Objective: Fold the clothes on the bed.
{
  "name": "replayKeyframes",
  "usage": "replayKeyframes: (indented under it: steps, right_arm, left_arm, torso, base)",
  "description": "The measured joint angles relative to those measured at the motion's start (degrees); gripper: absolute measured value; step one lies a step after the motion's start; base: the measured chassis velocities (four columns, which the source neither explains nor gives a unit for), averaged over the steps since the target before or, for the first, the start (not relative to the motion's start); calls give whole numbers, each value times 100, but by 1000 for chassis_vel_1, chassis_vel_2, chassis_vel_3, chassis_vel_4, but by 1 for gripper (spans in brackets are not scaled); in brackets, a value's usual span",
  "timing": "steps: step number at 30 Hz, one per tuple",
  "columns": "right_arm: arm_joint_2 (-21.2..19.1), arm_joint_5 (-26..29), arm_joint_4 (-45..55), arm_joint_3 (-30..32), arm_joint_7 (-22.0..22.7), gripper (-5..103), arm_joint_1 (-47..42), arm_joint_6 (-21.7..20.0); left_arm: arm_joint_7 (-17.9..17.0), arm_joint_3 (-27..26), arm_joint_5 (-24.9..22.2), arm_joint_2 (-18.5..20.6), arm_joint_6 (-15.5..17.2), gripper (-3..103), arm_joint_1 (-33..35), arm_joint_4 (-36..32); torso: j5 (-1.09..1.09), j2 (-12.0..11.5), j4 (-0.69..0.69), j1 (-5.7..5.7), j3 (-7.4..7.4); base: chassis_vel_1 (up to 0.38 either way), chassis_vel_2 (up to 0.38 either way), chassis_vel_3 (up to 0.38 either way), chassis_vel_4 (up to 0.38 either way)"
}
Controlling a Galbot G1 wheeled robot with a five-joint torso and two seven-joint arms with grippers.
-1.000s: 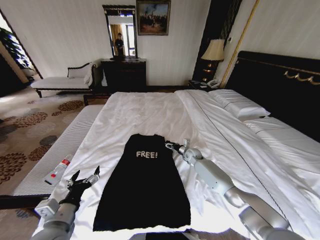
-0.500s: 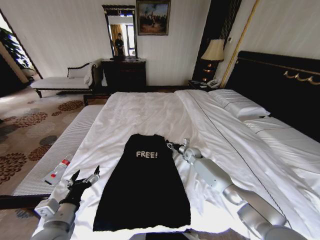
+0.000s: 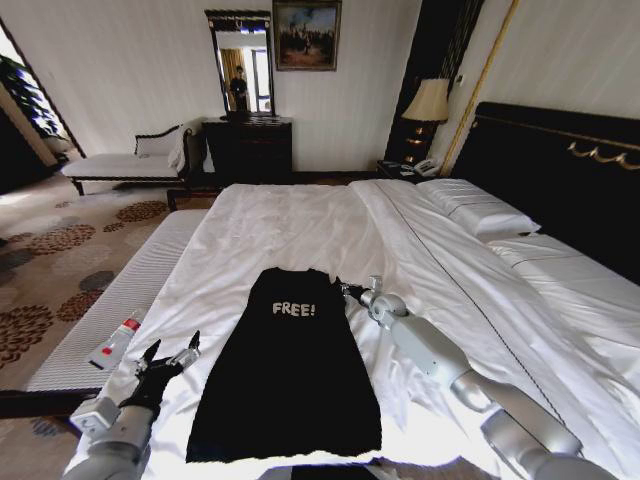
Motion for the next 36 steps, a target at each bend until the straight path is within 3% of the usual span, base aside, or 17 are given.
replayKeyframes:
  steps: [9,21,30,34,36]
  right_arm:
    - [40,-672,888,1215,608,0,-872,1]
    - [262,-979,1057,2004,1011,0,-1536,253]
    - [215,-1359,1284,1943,892,0,-1841,478]
    - [187,-1890,1439,1711,715,0,-1893,788]
    - [231,-2511,1456,1480,560,0,-1918,1170]
  left_arm:
    - [0,157,68,-24,-15,100,-70,2]
    - [-10,209,158,-40,-49,100,-32,-83]
    - [-10,211,261,-95,-86,100,72,-170]
    - [-8,211,310,-117,-96,100,113,-199]
    - [-8,211,335,-132,-99,100,140,-228]
  torso:
    - [0,0,0,0,0]
    - [-1,0,1,0,-1]
    - [0,0,-1,0,0]
    - [-1,1,0,-1,-1]
    - [-1,1,0,-1,-1]
  base:
    - [0,0,0,0]
    - [0,0,0,0]
    - [0,0,0,0]
    - [0,0,0,0]
    - [0,0,0,0]
